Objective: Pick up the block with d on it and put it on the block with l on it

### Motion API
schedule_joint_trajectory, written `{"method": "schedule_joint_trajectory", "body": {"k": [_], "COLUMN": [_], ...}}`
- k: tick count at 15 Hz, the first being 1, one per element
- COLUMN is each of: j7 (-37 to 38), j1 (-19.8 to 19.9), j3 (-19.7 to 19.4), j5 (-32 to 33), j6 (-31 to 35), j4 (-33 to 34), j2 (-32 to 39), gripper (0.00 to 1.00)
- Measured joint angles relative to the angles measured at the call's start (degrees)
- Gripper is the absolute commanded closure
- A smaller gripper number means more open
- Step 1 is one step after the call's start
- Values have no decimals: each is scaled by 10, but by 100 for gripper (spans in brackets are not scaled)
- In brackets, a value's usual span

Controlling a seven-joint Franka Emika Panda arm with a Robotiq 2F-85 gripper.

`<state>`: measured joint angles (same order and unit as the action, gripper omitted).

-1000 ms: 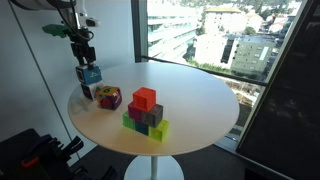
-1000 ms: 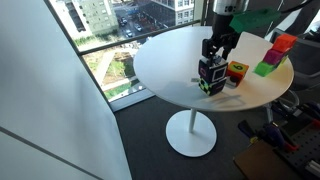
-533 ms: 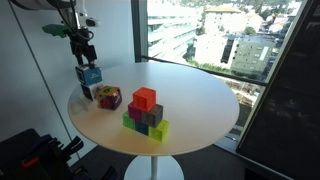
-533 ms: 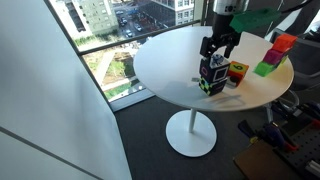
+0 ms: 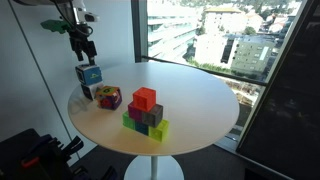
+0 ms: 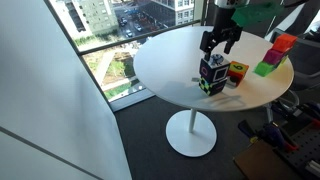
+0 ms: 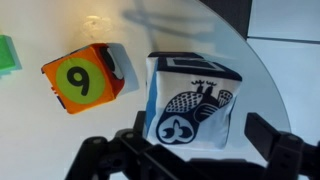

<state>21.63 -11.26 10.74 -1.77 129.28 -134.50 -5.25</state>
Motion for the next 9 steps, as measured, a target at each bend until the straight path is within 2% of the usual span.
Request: {"method": "schedule_joint_trajectory", "body": {"k": [5, 9], "j7": [0, -7], "j1": [4, 12], "j3": [-3, -6], "j5": [0, 0], "j6": [-18, -61], "j4": [9, 24], "j2": [-20, -39], "gripper": [0, 0]}}
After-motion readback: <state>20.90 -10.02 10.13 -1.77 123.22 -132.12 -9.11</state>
